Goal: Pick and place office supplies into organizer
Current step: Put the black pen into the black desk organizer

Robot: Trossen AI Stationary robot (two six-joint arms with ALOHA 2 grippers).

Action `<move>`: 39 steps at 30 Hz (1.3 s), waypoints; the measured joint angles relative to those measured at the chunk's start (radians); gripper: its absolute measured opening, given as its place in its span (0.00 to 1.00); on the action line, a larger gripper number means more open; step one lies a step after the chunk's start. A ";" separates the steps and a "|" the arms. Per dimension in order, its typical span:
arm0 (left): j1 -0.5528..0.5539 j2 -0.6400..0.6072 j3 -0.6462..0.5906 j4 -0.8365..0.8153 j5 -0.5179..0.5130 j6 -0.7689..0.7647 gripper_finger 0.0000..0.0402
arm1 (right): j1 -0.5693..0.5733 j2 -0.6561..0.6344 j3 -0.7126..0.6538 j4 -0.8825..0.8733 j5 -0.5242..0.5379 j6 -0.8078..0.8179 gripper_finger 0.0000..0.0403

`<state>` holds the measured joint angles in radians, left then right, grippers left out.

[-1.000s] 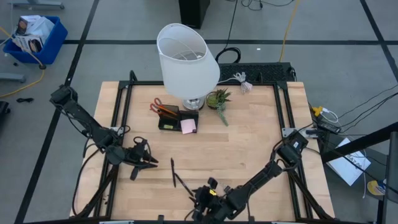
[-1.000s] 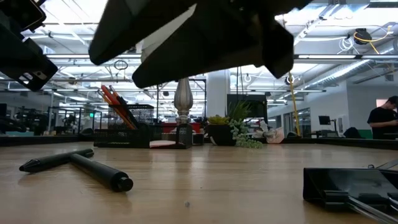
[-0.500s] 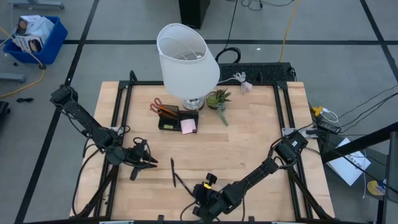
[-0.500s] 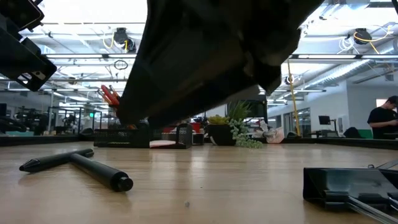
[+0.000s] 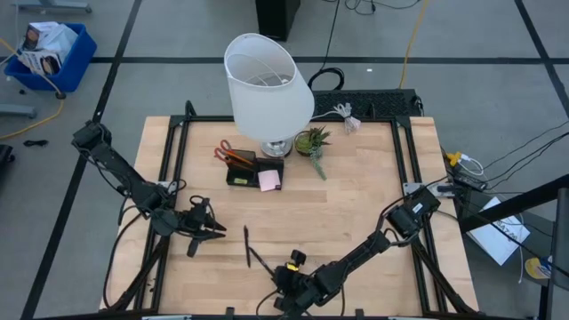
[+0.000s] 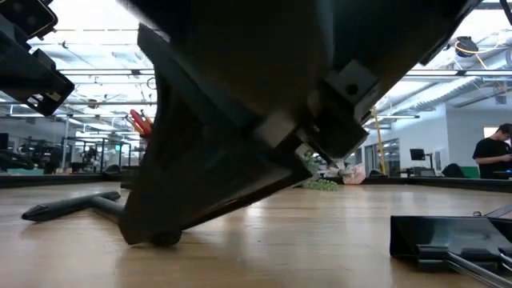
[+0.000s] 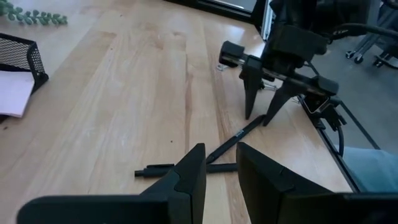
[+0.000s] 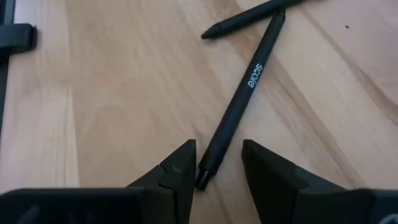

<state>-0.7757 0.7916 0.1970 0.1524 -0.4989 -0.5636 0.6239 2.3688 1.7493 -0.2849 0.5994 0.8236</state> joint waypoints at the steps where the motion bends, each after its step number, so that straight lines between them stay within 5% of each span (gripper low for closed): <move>1: 0.000 0.000 0.000 0.000 0.000 0.000 0.23 | 0.000 0.000 0.000 -0.002 -0.003 0.000 0.31; 15: 0.000 0.000 0.000 0.001 0.000 -0.003 0.23 | -0.022 0.038 0.003 -0.128 -0.084 -0.020 0.30; 24: 0.003 0.000 0.000 0.012 -0.018 -0.018 0.23 | -0.064 0.036 0.005 -0.291 -0.189 0.007 0.05; 32: 0.032 0.000 0.000 0.047 -0.096 -0.017 0.23 | -0.103 -0.009 -0.001 -0.333 -0.135 -0.141 0.10; 39: 0.037 0.000 0.000 0.084 -0.101 -0.026 0.23 | -0.123 -0.092 -0.008 -0.355 0.020 -0.510 0.05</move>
<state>-0.7391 0.7918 0.1970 0.2367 -0.5998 -0.5897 0.5007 2.2768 1.7409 -0.6402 0.6196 0.3137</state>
